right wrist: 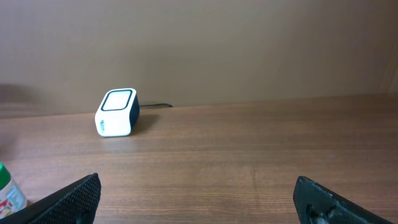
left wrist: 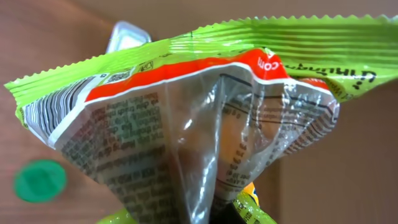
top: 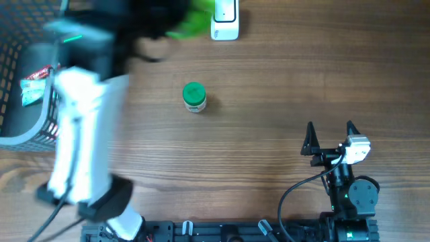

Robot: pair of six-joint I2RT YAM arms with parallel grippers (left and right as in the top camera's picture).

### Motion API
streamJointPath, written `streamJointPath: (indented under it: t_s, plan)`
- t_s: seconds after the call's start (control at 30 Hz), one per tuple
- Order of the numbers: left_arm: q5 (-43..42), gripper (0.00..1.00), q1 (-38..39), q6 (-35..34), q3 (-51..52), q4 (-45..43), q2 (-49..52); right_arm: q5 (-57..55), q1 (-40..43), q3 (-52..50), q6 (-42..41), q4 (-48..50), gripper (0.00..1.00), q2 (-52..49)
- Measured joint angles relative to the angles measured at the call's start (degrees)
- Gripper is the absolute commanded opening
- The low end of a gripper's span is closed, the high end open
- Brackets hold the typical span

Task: Scan the item barcode
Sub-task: 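Lift the green bag and hold it in front of the scanner, then drop the green bag on the table beside the jar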

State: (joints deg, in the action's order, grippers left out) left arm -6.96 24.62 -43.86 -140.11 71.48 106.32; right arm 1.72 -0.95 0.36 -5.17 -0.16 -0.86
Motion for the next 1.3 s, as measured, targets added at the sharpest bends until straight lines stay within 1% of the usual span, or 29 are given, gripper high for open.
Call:
streamJointPath:
  t_s: [0.07,0.13,0.17,0.23,0.37,0.6,0.77,0.97,1.17,1.3]
  plan:
    - [3.3,0.04,6.3,0.0,0.0,-0.1,4.9,0.0,0.0,0.0,0.0,0.0,1.00,0.0]
    - [4.8,0.04,9.6,0.3,0.0,-0.2,8.0,0.0,0.0,0.0,0.0,0.0,1.00,0.0]
    - [6.1,0.04,12.8,0.6,0.0,-0.2,11.6,0.0,0.0,0.0,0.0,0.0,1.00,0.0]
    - [7.0,0.04,15.6,1.8,0.0,-0.2,15.5,0.0,0.0,0.0,0.0,0.0,1.00,0.0]
    - [8.1,0.04,19.6,3.7,0.0,1.9,22.4,0.0,0.0,0.0,0.0,0.0,1.00,0.0]
    - [10.8,0.04,23.9,4.6,0.0,7.9,31.4,0.0,0.0,0.0,0.0,0.0,1.00,0.0]
    - [15.5,0.04,24.2,3.2,0.2,12.3,34.2,0.0,0.0,0.0,0.0,0.0,1.00,0.0]
    - [19.7,0.04,20.4,-2.1,0.4,13.5,34.3,0.0,0.0,0.0,0.0,0.0,1.00,0.0]
    - [20.8,0.04,16.8,-6.6,3.2,9.2,34.3,0.0,0.0,0.0,0.0,0.0,1.00,0.0]
    - [19.0,0.04,16.7,-7.8,9.0,5.9,34.3,0.0,0.0,0.0,0.0,0.0,1.00,0.0]
